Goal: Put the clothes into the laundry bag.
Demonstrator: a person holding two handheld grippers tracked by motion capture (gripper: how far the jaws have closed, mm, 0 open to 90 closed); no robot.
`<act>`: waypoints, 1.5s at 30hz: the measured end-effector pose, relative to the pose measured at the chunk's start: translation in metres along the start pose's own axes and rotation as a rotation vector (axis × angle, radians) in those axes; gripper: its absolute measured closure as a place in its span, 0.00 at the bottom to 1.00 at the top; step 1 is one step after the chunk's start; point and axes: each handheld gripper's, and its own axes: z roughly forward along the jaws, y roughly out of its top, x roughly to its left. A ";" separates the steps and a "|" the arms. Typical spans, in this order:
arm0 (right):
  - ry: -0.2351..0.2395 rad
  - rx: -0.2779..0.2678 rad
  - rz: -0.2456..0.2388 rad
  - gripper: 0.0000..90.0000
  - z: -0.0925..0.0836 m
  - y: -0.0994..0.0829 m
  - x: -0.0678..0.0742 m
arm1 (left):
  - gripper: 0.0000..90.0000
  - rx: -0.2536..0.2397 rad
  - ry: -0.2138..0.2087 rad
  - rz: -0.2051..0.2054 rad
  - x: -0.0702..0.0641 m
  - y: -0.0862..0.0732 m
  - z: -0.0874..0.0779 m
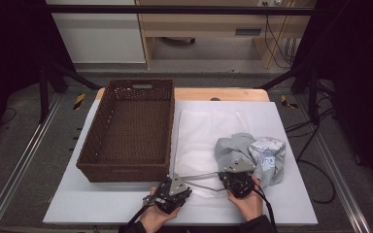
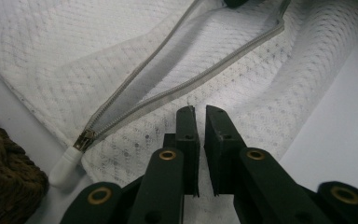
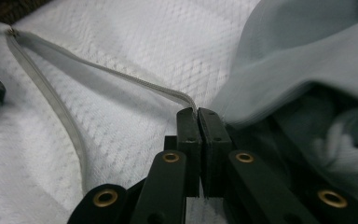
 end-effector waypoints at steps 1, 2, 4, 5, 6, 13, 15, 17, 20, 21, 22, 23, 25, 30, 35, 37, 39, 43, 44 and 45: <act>0.003 -0.010 0.000 0.99 -0.002 0.001 -0.001 | 0.90 0.002 0.001 0.003 0.000 0.000 0.000; 0.005 -0.023 -0.001 0.99 -0.005 0.002 -0.002 | 0.90 0.003 0.001 0.005 -0.001 0.001 0.000; 0.001 -0.044 0.001 0.99 -0.010 0.004 -0.003 | 0.86 0.004 -0.014 -0.002 0.000 0.004 -0.002; 0.002 -0.059 0.004 0.99 -0.013 0.006 -0.004 | 0.84 -0.003 -0.015 0.001 -0.001 0.006 -0.003; 0.002 -0.069 0.001 0.99 -0.015 0.006 -0.005 | 0.82 -0.012 -0.005 0.006 -0.001 0.009 -0.004; 0.019 -0.110 0.016 0.99 -0.021 0.008 -0.010 | 0.71 -0.053 0.051 0.030 -0.002 0.050 0.003; 0.020 -0.114 0.017 0.99 -0.021 0.008 -0.010 | 0.69 -0.061 0.083 0.049 -0.003 0.062 0.010; 0.025 -0.117 0.024 0.99 -0.022 0.008 -0.010 | 0.67 -0.055 0.095 0.055 -0.002 0.072 0.019; 0.027 -0.122 0.022 0.99 -0.023 0.008 -0.011 | 0.66 -0.046 0.077 0.072 -0.001 0.079 0.035; 0.027 -0.122 0.022 0.99 -0.023 0.008 -0.011 | 0.67 -0.046 0.077 0.072 -0.001 0.079 0.035; 0.028 -0.125 0.020 0.99 -0.024 0.008 -0.011 | 0.67 -0.045 0.075 0.083 -0.001 0.080 0.039; 0.032 -0.125 0.028 0.99 -0.024 0.008 -0.011 | 0.68 -0.040 0.070 0.088 -0.001 0.081 0.043; 0.032 -0.127 0.026 0.99 -0.024 0.008 -0.011 | 0.72 -0.027 0.065 0.089 0.000 0.081 0.048; 0.036 -0.135 0.020 0.99 -0.024 0.008 -0.011 | 0.96 0.003 0.030 0.073 0.004 0.079 0.050; 0.036 -0.135 0.011 0.95 -0.023 0.006 -0.009 | 0.98 -0.005 0.002 0.039 0.007 0.080 0.045; 0.055 -0.136 0.019 0.86 -0.030 0.002 -0.010 | 0.98 -0.011 -0.006 0.024 0.008 0.081 0.043; 0.050 -0.145 0.022 0.78 -0.037 -0.003 -0.011 | 0.98 -0.025 -0.018 -0.005 0.011 0.081 0.040; 0.041 -0.170 0.038 0.72 -0.049 -0.014 -0.016 | 0.98 -0.043 -0.029 -0.026 0.014 0.081 0.037; 0.020 -0.194 0.041 0.70 -0.057 -0.016 -0.019 | 0.98 -0.040 -0.029 -0.030 0.013 0.081 0.037; 0.016 -0.207 0.044 0.69 -0.061 -0.014 -0.020 | 0.98 -0.040 -0.029 -0.030 0.013 0.081 0.037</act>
